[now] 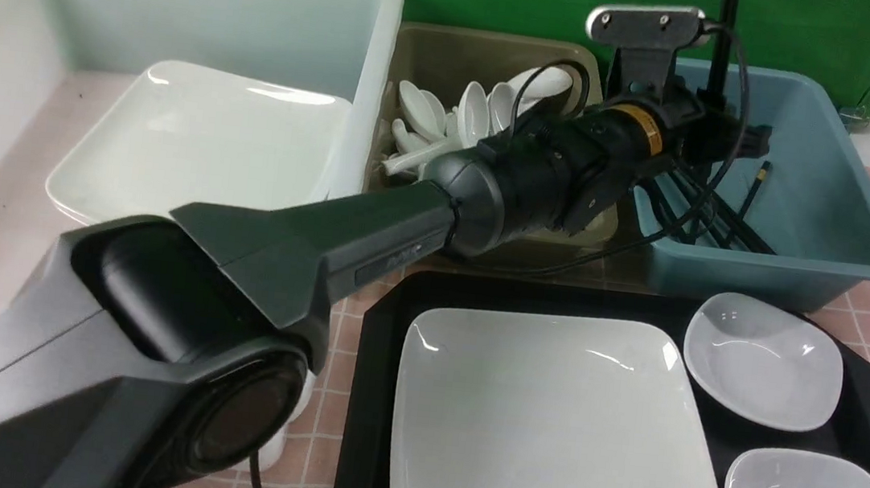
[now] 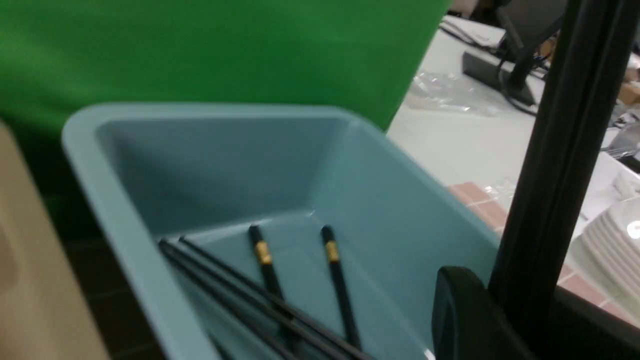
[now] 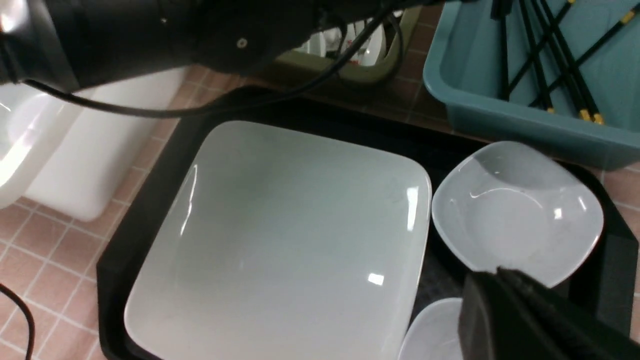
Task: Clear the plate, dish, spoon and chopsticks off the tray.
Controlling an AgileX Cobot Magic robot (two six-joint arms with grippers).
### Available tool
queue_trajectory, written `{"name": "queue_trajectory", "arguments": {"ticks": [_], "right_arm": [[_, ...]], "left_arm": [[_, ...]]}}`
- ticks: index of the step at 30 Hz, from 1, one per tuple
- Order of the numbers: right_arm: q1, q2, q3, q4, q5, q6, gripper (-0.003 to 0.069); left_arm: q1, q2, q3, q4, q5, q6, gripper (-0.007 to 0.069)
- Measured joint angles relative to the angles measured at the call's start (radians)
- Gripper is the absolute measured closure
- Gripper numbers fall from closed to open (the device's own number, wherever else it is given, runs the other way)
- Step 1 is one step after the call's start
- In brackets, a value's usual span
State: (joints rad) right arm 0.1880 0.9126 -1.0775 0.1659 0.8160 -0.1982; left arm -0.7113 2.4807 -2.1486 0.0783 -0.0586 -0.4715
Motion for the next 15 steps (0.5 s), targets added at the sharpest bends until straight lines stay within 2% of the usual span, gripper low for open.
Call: {"name": "queue_trajectory", "arguments": {"ticks": [10,15], "right_arm": [[0.000,0.000,0.000,0.008,-0.130,-0.006,0.0629],[0.000,0.000,0.000,0.010,-0.136,-0.006,0.0629]], "left_arm": [[-0.001,0.032,0.000,0.027,0.091,0.028,0.0536],[-0.001,0.036,0.000,0.027,0.147,0.070,0.0495]]}}
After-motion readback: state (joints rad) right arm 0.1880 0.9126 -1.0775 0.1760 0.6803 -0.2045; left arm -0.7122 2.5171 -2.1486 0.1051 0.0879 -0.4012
